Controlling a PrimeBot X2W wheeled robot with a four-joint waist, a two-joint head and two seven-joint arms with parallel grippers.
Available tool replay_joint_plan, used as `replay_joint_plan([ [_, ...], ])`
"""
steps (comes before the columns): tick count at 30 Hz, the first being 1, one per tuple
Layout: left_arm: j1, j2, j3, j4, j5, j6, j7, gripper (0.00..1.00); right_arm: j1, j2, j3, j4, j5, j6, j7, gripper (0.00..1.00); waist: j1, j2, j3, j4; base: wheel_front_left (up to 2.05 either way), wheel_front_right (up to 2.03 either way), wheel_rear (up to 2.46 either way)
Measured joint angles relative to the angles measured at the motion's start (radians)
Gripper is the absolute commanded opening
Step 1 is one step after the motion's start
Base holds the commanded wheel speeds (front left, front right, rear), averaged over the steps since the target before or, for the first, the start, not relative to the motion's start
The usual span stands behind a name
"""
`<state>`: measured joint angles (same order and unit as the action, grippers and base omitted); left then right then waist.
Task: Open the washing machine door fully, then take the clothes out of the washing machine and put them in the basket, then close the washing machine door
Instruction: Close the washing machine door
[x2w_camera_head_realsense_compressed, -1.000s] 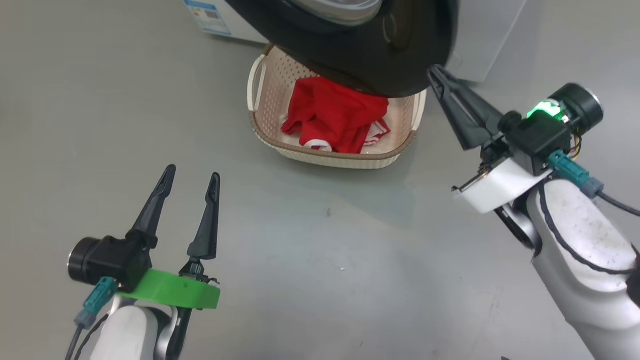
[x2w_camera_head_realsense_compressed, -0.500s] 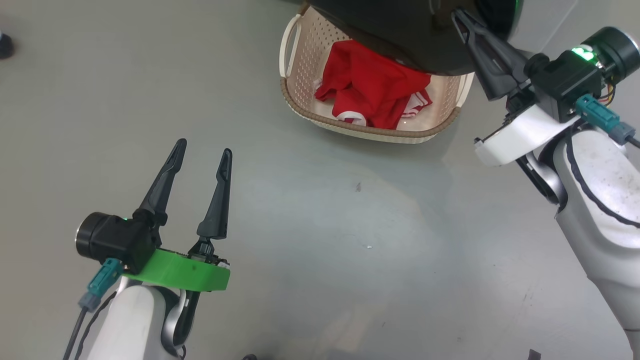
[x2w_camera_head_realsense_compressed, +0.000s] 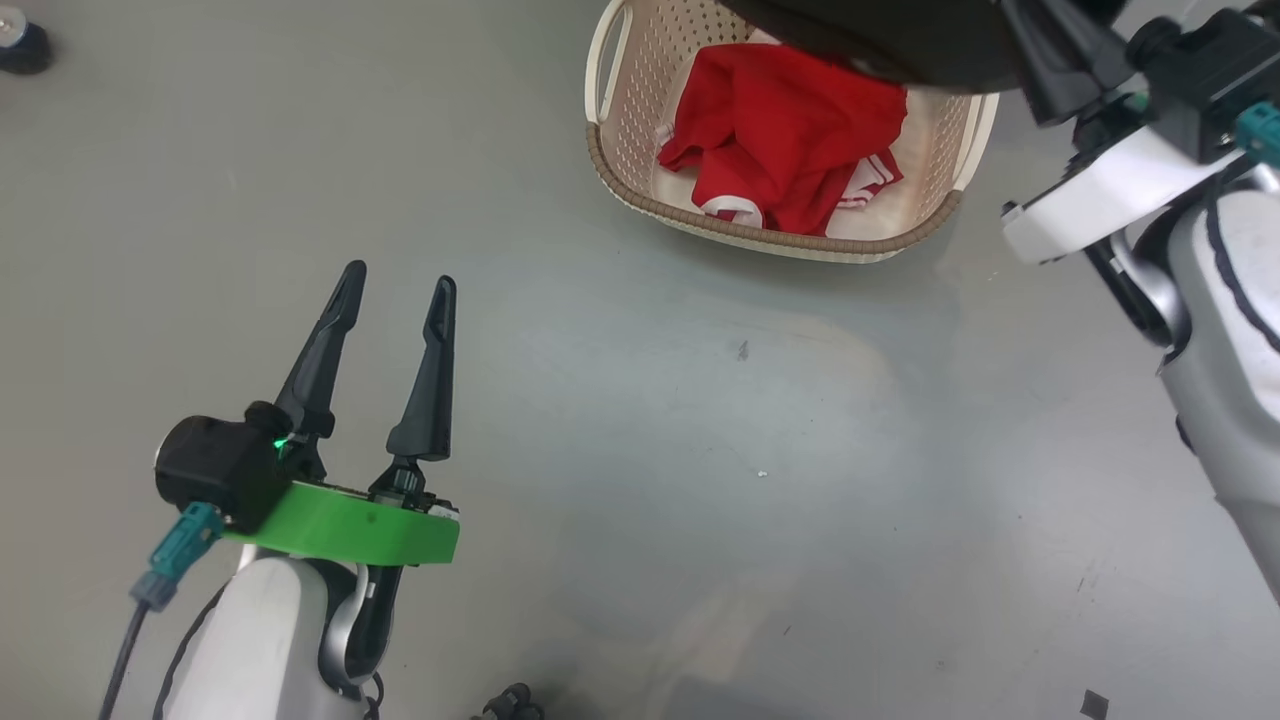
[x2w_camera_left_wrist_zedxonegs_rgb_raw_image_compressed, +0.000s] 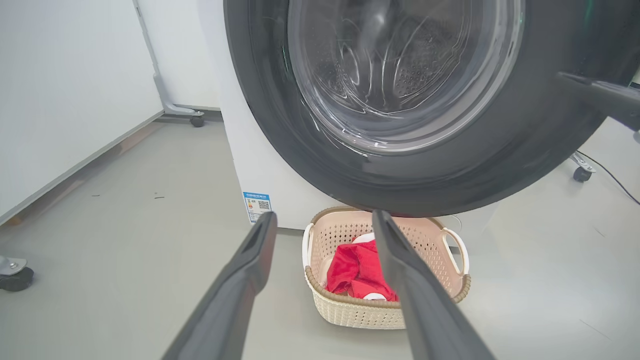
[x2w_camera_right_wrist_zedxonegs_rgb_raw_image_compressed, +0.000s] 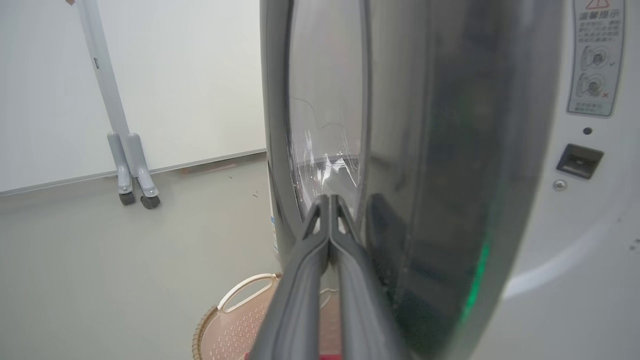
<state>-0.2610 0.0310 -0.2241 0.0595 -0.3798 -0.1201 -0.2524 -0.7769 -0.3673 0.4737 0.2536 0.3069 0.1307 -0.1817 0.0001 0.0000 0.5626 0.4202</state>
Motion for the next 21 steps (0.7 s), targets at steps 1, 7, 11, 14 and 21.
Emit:
replay_joint_plan([
  [1,0.000,-0.002,0.002,-0.001,-0.021,0.000,0.000,1.00,-0.007,-0.004,-0.005,0.003,0.001,0.000,0.000,0.00,0.0000,0.0000,0.004,0.001,0.00,0.00,0.00],
  [7,-0.009,-0.003,-0.003,-0.006,-0.034,-0.001,0.000,1.00,-0.073,-0.016,-0.032,0.013,0.008,0.000,0.002,0.00,0.0000,0.0000,0.033,0.006,0.00,0.00,0.00],
  [11,-0.025,-0.004,-0.010,-0.011,-0.049,-0.001,0.000,1.00,-0.124,-0.035,-0.039,0.013,0.008,0.000,0.011,0.00,-0.0001,0.0000,0.056,0.011,0.00,0.00,0.00],
  [14,-0.035,-0.004,-0.016,-0.014,-0.072,-0.001,-0.004,1.00,-0.159,-0.049,-0.044,0.013,0.008,0.000,0.022,0.00,0.0000,0.0000,0.075,0.016,0.00,0.00,0.00],
  [21,-0.056,-0.007,-0.053,-0.022,-0.096,-0.005,-0.004,1.00,-0.237,-0.099,-0.089,0.034,0.008,0.001,0.044,0.00,0.0000,0.0000,0.128,0.030,0.00,0.00,0.00],
])
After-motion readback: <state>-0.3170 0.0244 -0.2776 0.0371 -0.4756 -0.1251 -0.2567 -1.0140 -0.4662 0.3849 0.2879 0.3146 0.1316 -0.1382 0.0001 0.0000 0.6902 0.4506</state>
